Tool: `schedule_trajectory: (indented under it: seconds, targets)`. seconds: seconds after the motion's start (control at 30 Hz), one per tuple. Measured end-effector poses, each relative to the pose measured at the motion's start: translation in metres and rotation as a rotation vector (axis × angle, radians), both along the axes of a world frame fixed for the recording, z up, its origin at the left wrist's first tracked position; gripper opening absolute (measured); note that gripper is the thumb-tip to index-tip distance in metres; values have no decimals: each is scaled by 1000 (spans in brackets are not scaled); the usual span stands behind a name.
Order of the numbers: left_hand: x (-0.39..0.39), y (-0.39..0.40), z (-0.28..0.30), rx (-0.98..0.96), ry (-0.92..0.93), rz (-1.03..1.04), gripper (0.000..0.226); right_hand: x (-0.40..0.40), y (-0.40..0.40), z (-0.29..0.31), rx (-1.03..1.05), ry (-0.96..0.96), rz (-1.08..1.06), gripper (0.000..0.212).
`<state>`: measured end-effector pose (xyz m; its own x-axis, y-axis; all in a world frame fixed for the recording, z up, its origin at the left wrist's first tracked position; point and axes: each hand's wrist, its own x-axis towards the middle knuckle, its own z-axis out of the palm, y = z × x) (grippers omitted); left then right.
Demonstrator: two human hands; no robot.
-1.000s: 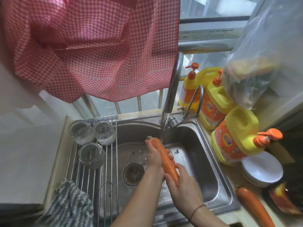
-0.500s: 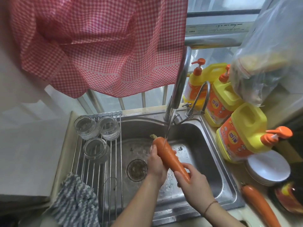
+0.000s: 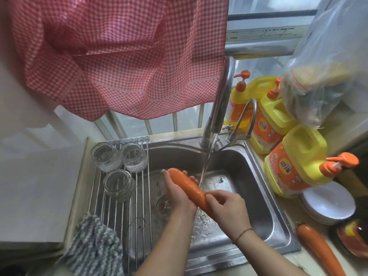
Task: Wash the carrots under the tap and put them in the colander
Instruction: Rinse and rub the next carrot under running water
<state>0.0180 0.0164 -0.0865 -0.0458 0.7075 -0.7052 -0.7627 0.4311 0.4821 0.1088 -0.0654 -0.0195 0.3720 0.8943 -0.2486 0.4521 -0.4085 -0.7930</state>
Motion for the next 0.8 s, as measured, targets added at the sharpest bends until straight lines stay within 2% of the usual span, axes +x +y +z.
schedule_trajectory:
  seconds: [0.2, 0.33, 0.4, 0.5, 0.63, 0.8]
  targets:
    - [-3, 7, 6, 26, 73, 59, 75, 3, 27, 4, -70, -208, 136, 14]
    - [-2, 14, 13, 89, 143, 105, 43, 8, 40, 9, -96, -373, 312, 24]
    - [-2, 17, 16, 98, 152, 106, 35, 9, 46, 12, -101, -425, 395, 30]
    - [-1, 20, 16, 90, 176, 110, 34, 10, 52, 17, -100, -431, 472, 36]
    - [-1, 24, 14, 89, 202, 122, 33, 9, 58, 19, -135, -448, 555, 26]
    - [-4, 23, 8, 64, 233, 122, 32, 3, 61, 12, -167, -499, 591, 32]
